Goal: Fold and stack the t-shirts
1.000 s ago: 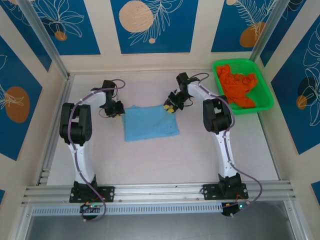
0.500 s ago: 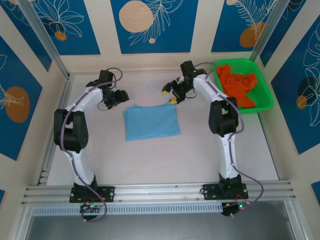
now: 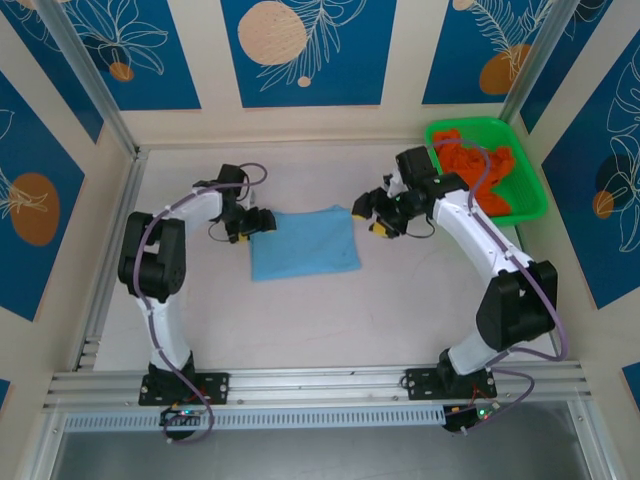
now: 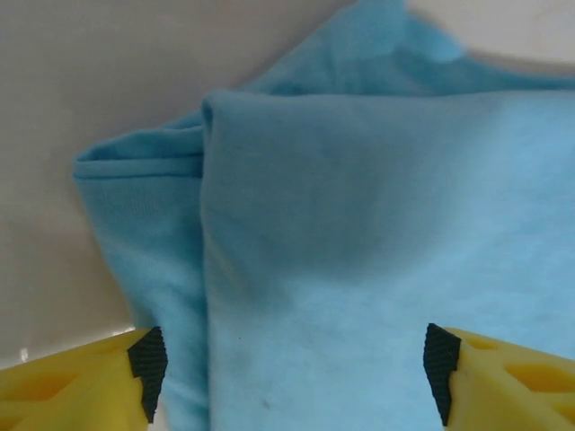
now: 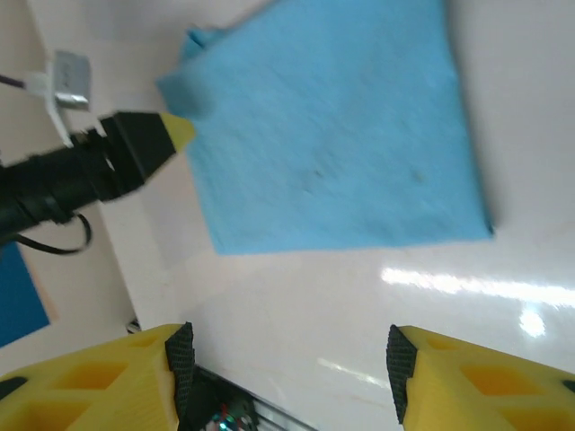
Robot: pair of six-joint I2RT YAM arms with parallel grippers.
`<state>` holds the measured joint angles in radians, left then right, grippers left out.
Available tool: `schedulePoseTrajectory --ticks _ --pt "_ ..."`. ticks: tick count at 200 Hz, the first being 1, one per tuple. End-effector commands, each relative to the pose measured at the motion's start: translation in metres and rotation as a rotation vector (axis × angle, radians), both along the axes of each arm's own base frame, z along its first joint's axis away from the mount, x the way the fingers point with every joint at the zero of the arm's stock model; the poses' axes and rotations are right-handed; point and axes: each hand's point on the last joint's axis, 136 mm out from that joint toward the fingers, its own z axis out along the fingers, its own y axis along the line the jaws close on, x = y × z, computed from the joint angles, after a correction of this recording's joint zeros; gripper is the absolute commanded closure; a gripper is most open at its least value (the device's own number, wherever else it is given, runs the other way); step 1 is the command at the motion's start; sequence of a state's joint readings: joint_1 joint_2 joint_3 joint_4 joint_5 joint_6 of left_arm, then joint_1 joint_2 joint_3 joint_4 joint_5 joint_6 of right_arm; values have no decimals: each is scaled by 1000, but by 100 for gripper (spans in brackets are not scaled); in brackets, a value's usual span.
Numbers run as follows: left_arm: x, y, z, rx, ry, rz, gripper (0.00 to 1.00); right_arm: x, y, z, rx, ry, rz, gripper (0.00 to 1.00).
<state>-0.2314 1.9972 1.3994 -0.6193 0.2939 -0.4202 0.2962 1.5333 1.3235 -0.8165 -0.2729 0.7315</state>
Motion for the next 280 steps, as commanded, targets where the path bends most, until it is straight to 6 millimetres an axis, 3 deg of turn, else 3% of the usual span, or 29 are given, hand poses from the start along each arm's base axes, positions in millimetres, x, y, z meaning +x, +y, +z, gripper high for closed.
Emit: schedulePoseTrajectory --ticks 1,21,35,57,100,142,212,242,280 --pt "14 4 -9 39 -29 -30 37 -19 -4 8 -9 -46 29 39" --pt "29 13 -24 114 -24 -24 70 -31 -15 10 -55 -54 34 39" --pt "40 26 -28 198 -35 -7 80 -39 -22 14 -74 -66 33 39" --pt "63 53 -18 337 -75 20 95 -51 -36 20 -114 -76 12 39" --pt "111 115 10 573 -160 -47 100 -77 -68 30 -207 -69 -71 39" --pt "149 172 22 633 -193 -57 100 -92 -91 37 -268 3 -144 40" --pt "182 265 14 752 -193 3 100 -75 -86 41 -283 135 -177 43" --pt "198 292 21 814 -248 25 100 -72 -83 38 -295 187 -192 44" --pt "201 324 24 884 -252 99 100 -63 -76 42 -301 198 -198 44"
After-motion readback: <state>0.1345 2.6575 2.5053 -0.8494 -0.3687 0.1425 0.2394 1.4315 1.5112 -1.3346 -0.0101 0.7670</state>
